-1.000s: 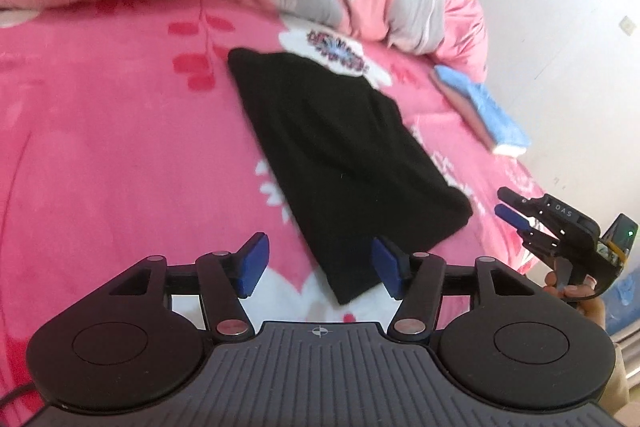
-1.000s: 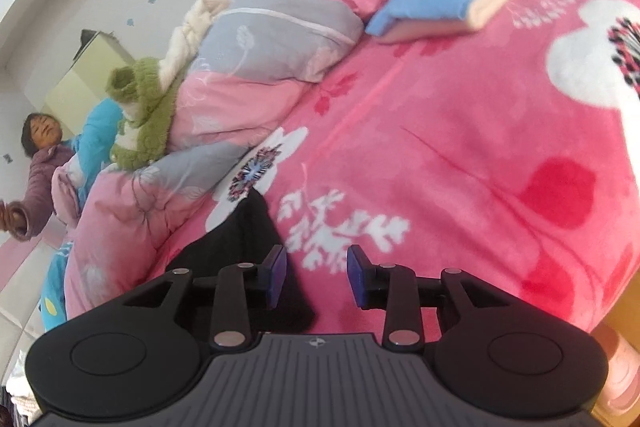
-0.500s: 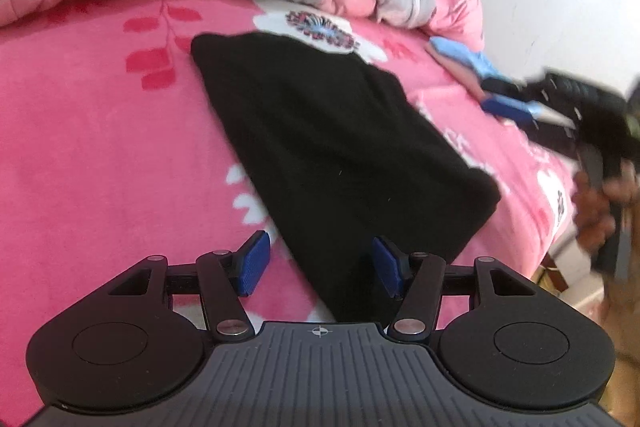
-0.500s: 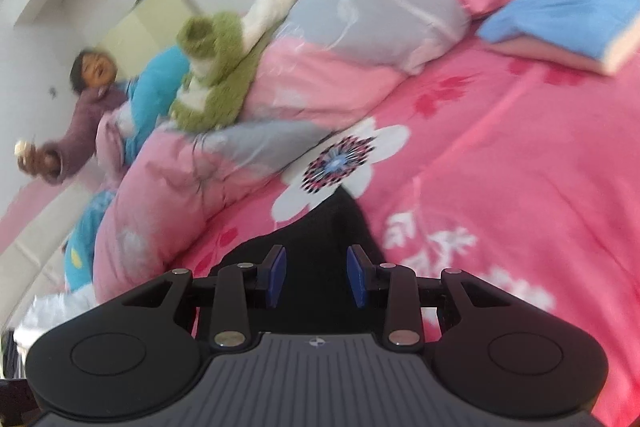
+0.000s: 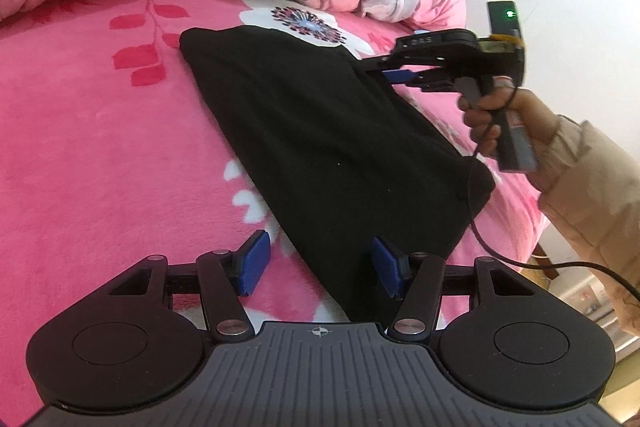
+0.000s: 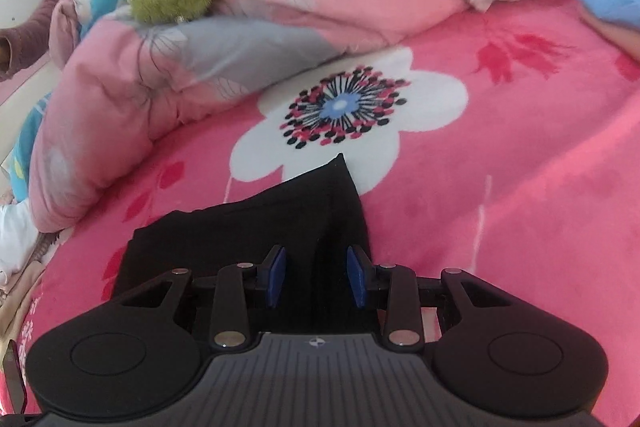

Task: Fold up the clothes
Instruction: 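Withdraw the open right tool from the T-shirt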

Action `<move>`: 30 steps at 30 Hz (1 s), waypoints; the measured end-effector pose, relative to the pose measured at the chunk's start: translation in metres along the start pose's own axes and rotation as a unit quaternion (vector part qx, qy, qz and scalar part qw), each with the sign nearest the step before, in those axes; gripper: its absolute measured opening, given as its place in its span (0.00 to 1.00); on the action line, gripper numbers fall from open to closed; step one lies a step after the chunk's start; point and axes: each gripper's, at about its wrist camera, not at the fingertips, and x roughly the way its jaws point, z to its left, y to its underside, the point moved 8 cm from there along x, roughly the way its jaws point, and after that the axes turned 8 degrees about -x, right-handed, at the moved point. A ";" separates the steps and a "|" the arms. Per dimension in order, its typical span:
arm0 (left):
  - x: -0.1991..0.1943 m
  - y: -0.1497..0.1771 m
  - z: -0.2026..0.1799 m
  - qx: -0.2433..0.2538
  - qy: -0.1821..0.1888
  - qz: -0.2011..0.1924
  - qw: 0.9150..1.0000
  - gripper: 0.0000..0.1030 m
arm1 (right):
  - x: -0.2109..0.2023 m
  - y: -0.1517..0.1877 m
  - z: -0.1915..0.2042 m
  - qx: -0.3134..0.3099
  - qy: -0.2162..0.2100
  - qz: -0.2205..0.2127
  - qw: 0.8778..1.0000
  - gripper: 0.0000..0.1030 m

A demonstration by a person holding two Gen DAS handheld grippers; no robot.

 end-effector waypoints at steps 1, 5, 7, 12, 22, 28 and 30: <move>0.000 0.000 0.000 -0.001 0.002 0.000 1.000 0.55 | 0.003 -0.002 0.000 -0.004 -0.003 0.001 1.000 0.34; -0.002 0.001 0.001 -0.001 0.010 -0.002 1.000 0.55 | 0.012 -0.008 0.005 -0.021 -0.013 0.004 1.000 0.33; -0.002 0.001 0.001 0.000 0.012 -0.003 1.000 0.55 | 0.016 -0.010 0.007 -0.026 -0.020 0.006 0.999 0.33; -0.003 0.002 0.002 0.000 0.018 -0.006 1.000 0.55 | 0.024 -0.014 0.010 -0.042 -0.021 0.009 0.999 0.06; -0.006 0.005 -0.001 0.014 0.016 -0.006 1.000 0.55 | 0.029 -0.047 0.022 -0.137 0.038 -0.038 0.989 0.04; -0.007 0.005 0.000 0.015 0.020 -0.005 1.000 0.55 | 0.045 -0.044 0.000 -0.149 0.100 -0.031 0.983 0.11; -0.007 0.005 0.000 0.013 0.021 -0.005 1.000 0.55 | 0.031 -0.053 -0.016 -0.142 0.159 -0.048 0.976 0.11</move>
